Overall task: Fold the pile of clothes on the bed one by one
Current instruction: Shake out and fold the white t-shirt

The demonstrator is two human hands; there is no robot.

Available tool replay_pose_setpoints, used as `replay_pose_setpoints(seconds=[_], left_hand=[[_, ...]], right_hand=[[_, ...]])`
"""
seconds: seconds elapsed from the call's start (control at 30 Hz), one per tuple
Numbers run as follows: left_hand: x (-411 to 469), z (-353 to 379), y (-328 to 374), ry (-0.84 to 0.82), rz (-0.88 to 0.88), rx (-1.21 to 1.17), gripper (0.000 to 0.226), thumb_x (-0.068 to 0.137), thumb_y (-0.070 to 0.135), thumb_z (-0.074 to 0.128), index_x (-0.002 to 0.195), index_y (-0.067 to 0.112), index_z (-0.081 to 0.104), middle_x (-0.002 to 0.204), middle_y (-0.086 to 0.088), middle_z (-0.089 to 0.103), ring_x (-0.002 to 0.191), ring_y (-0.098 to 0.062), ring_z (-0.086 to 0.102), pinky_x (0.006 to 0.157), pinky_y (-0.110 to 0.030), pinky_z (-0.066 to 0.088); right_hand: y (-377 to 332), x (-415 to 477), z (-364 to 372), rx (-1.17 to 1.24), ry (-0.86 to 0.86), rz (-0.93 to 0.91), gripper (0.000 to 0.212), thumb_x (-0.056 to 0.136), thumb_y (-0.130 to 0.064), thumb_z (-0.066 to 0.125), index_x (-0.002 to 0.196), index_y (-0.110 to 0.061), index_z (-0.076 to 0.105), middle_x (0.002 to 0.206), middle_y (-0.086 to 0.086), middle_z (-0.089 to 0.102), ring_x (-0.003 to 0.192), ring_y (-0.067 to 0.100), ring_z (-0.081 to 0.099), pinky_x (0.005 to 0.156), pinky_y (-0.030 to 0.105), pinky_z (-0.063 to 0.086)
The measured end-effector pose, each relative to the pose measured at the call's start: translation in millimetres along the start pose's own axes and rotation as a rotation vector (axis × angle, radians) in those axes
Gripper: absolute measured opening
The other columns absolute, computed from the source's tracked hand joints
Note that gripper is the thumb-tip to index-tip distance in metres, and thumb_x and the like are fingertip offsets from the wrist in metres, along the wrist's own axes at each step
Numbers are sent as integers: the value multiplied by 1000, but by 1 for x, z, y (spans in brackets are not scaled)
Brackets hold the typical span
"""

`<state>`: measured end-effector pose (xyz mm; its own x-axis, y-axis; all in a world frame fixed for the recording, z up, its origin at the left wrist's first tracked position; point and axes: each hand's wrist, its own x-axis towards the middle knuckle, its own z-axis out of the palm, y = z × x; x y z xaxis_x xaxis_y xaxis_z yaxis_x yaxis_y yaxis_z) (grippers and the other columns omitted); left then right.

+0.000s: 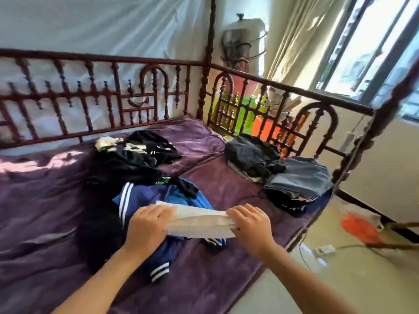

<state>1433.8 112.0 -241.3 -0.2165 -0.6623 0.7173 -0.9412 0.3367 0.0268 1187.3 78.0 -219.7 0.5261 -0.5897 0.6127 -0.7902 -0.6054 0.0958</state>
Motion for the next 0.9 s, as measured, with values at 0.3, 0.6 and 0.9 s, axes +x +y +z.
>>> replay_pose_setpoints(seconds=[0.3, 0.6, 0.9], left_hand=[[110, 98, 75, -71, 182, -165, 42, 54, 13, 39, 84, 16, 67, 65, -1, 67, 50, -19, 63, 50, -23, 50], [177, 235, 55, -353, 141, -150, 35, 60, 23, 35, 61, 19, 69, 52, 6, 61, 43, -13, 58, 52, -21, 50], [243, 352, 53, -762, 172, 67, 14, 62, 24, 62, 73, 27, 70, 72, 11, 66, 74, -10, 63, 69, -23, 47]], right_hand=[[132, -26, -11, -39, -32, 182, 39, 28, -13, 90, 61, -18, 69, 56, -6, 61, 48, 15, 60, 40, 15, 42], [229, 16, 84, 46, -295, 288, 39, 25, -27, 89, 56, -27, 66, 51, -14, 56, 46, 5, 57, 39, 13, 36], [322, 35, 161, 98, -566, 393, 32, 43, -38, 82, 71, -32, 69, 68, -19, 63, 66, -1, 62, 55, 12, 41]])
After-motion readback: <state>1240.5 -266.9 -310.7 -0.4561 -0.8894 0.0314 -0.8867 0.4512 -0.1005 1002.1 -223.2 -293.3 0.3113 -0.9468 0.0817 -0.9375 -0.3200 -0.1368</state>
